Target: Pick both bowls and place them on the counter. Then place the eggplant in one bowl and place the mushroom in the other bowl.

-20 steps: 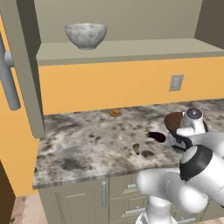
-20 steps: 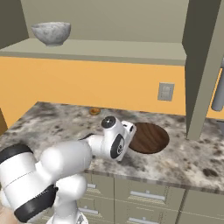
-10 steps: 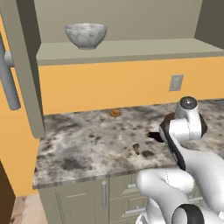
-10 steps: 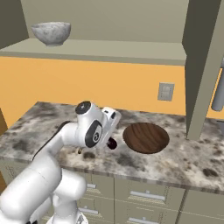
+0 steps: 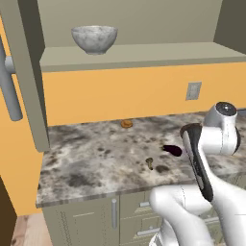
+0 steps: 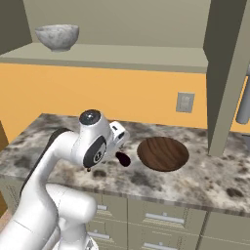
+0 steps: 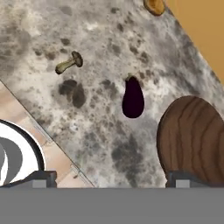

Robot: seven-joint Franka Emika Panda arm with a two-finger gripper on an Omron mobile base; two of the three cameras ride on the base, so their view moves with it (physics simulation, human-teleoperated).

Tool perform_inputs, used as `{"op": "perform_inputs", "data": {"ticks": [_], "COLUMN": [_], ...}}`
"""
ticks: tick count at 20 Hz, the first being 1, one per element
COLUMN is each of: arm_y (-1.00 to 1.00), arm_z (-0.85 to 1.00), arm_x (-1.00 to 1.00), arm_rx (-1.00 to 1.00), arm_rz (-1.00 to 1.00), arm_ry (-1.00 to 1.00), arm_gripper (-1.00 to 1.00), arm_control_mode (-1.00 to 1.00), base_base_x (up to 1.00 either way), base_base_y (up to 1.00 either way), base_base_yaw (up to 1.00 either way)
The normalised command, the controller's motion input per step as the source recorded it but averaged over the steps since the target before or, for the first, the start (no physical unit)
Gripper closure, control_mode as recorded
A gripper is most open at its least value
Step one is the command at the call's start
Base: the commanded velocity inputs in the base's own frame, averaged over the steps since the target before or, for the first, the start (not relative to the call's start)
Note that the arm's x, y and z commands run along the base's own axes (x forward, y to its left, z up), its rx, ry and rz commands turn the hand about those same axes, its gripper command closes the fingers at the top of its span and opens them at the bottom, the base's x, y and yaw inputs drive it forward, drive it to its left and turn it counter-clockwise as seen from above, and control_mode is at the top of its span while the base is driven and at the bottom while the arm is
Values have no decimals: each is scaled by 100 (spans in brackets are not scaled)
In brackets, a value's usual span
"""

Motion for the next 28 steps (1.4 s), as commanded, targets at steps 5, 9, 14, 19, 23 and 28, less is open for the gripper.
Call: {"op": "perform_inputs", "data": {"ticks": [5, 9, 14, 19, 23, 28], "arm_y": [47, 58, 69, 70, 42, 18], "arm_z": [65, 75, 79, 76, 28, 33], "arm_x": [-43, -45, -46, -46, -40, -22], "arm_rx": [26, 26, 26, 27, 33, 35], "arm_rz": [-19, -30, -30, -26, -17, 2], "arm_ry": [-25, -20, -11, 0, 0, 0], "arm_gripper": [-100, -100, -100, -100, -100, -100], "arm_control_mode": [-100, -100, -100, -100, -100, -100], "base_base_x": [0, 0, 0, 0, 0, 0], "base_base_y": [0, 0, 0, 0, 0, 0], "base_base_yaw": [0, 0, 0, 0, 0, 0]}}
